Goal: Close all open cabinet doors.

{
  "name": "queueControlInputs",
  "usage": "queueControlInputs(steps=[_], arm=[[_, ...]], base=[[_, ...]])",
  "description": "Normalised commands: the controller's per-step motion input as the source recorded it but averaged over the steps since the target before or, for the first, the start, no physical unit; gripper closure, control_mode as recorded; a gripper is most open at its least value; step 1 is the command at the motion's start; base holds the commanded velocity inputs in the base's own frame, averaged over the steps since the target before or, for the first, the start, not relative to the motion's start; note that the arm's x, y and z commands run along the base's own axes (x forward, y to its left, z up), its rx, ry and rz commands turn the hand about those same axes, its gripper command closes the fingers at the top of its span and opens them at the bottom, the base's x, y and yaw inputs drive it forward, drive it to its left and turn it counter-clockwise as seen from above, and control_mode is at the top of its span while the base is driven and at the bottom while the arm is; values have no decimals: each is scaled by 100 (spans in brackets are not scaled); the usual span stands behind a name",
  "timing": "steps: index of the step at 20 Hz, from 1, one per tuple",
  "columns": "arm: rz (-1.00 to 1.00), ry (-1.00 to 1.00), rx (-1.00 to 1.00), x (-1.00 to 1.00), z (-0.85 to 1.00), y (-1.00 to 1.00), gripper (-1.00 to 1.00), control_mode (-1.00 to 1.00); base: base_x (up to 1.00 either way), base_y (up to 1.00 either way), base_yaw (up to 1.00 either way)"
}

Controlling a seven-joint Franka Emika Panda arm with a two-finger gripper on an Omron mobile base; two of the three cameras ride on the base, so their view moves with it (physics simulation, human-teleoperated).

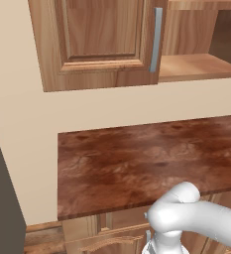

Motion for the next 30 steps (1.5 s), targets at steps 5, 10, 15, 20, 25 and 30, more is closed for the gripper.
queueControlInputs(steps=[5,10,15,20,25,30], arm=[[20,-37,0,-5,0,44,-100,-100],[21,-19,0,0,0,42,-100,-100],[17,-9,0,6,0,39,-100,-100],[16,-6,0,15,6,25,-100,-100],[18,-2,0,22,4,22,-100,-100],[18,0,0,25,3,27,-100,-100]], base=[[0,0,0],[0,0,0],[0,0,0],[0,0,0],[0,0,0],[0,0,0]])
